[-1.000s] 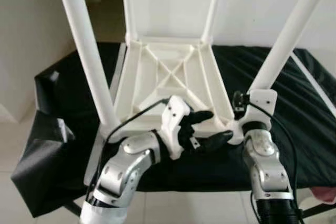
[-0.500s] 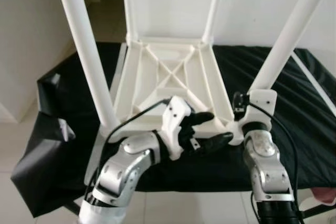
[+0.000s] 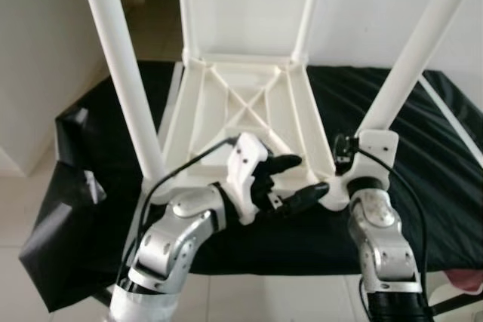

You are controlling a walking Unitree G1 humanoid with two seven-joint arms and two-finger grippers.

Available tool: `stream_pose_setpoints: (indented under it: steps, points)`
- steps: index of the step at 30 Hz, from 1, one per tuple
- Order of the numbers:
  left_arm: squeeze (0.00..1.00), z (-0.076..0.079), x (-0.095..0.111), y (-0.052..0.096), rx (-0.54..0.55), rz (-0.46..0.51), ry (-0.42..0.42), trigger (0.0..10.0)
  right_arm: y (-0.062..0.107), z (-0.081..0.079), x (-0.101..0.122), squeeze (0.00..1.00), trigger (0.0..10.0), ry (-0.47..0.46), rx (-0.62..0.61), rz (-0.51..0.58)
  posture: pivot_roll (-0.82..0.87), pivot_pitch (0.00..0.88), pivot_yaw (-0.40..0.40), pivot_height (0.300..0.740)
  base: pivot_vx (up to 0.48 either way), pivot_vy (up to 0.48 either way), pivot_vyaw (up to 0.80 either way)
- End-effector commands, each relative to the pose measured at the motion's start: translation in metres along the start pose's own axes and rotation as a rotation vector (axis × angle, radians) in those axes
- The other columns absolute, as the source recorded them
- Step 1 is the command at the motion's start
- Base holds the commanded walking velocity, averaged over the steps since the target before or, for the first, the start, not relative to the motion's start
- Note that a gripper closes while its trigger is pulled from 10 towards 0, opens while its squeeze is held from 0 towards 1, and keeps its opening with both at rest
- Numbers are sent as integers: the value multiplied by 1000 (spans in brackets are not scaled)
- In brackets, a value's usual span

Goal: Building children table

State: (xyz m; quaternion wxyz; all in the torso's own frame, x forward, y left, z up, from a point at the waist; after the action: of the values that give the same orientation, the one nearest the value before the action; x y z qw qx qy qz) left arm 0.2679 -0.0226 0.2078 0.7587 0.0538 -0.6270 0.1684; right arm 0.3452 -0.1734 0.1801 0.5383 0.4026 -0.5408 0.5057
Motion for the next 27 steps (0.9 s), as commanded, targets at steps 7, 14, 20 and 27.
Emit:
stream_pose_setpoints:
  steps: [7, 14, 20, 27]
  points:
    - [0, 23, -22, 5, -114, -119, 10, 10000, 4, -15, -21, 0, 10000, -383, 68, -139, 40, 0, -46, 740, 0, 0, 0]
    - [0, 11, -33, 16, -70, -151, 36, 10000, 5, -19, -23, 0, 10000, -550, 69, -169, 44, 0, -44, 740, 0, 0, 0]
    - [0, -4, -93, 46, 8, -359, 105, 10000, 7, -22, -21, 0, 10000, -642, 88, -182, 48, 0, -43, 740, 0, 0, 0]
    - [0, -64, -109, 101, 220, -502, 94, 10000, 7, -23, -18, 0, 10000, -669, 99, -172, 45, 0, -34, 740, 0, 0, 0]
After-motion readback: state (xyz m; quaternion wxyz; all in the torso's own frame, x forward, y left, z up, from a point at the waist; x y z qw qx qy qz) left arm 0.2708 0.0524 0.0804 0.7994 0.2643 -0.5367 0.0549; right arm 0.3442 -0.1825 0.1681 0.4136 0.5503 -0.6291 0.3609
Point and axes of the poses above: a point about 5 cm out from each wrist's last joint towards the gripper, its own y axis pointing back from the gripper into the wrist, its own x axis along the axis of the wrist's last joint, z = x × y, the point moved 6 cm from there along -y, pointing out of the wrist towards the gripper, and after that the axes turned 10 degrees about y, right-handed, at the moved point
